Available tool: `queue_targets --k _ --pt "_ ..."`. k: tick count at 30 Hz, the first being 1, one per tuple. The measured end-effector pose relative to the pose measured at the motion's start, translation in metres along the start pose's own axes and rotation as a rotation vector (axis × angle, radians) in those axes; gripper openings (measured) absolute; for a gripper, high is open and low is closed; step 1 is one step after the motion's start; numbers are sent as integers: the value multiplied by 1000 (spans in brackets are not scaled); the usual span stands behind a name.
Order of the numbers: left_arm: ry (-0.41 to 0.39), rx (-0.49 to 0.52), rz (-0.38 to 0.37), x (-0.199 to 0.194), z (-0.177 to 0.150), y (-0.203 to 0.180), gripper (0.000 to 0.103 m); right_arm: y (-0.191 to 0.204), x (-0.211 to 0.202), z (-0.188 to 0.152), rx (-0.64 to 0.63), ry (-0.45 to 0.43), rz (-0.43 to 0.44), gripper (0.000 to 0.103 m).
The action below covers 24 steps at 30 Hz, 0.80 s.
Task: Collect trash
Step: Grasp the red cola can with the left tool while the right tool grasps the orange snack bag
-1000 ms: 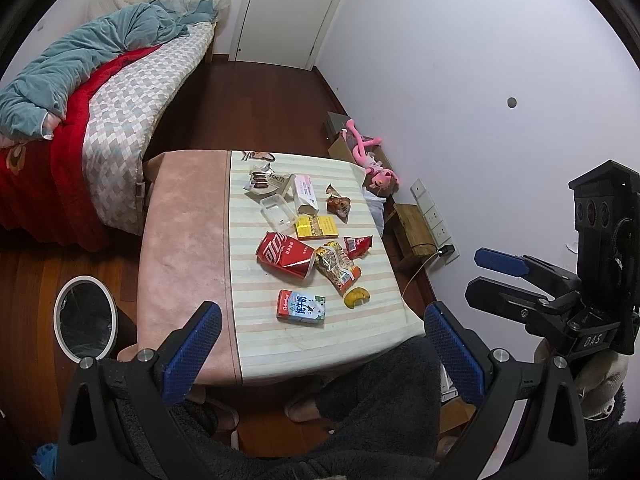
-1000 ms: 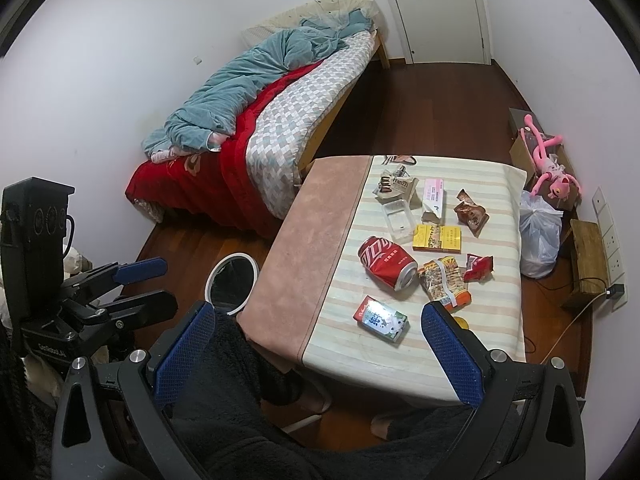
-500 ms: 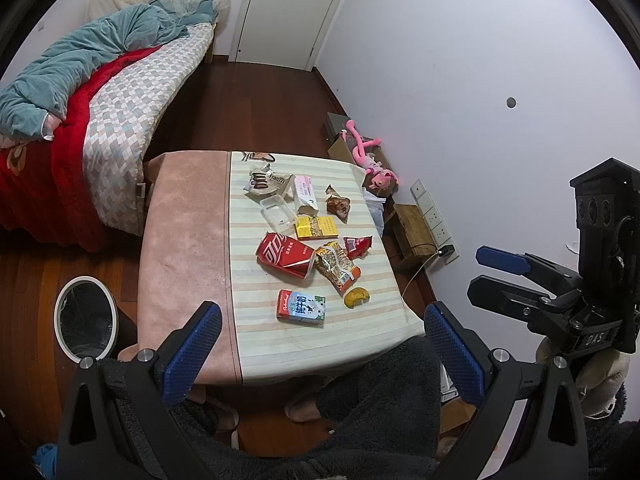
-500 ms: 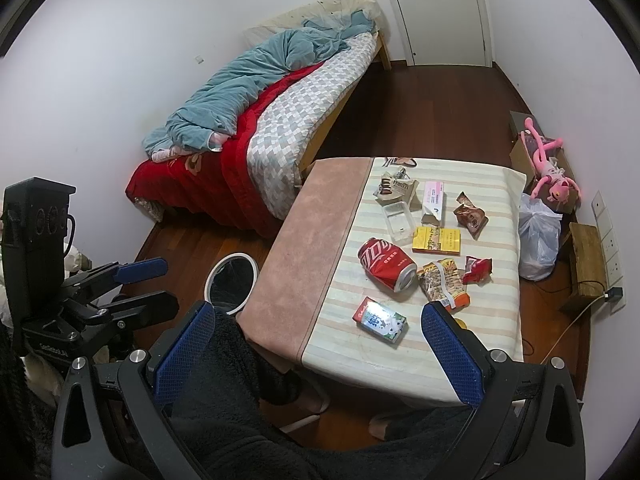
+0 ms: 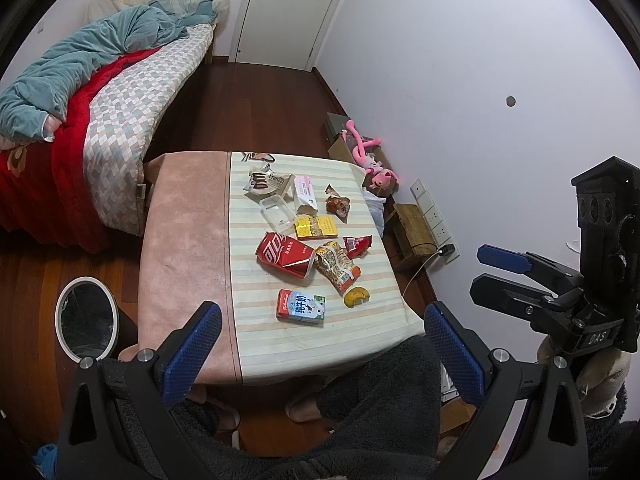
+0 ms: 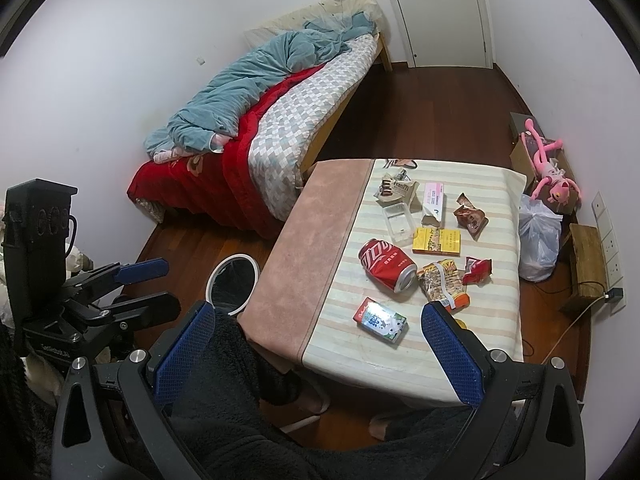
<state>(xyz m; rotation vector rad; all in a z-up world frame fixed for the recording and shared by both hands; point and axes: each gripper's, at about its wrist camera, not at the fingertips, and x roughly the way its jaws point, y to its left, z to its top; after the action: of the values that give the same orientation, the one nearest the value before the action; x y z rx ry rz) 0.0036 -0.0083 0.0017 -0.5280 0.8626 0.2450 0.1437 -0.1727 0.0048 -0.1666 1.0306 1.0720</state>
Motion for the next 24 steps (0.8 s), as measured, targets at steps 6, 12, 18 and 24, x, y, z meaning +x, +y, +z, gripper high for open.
queue_targets --k 6,12,18,24 --pt "-30 -38 184 30 8 20 103 -33 25 7 60 12 -89 103" --pt "75 -119 347 124 17 72 103 -104 128 8 119 129 -273 103" --pt "254 -277 317 219 14 119 103 -170 246 -1 180 334 -338 103" --pt "367 -372 272 281 10 128 103 -206 318 -12 162 449 -379 103"
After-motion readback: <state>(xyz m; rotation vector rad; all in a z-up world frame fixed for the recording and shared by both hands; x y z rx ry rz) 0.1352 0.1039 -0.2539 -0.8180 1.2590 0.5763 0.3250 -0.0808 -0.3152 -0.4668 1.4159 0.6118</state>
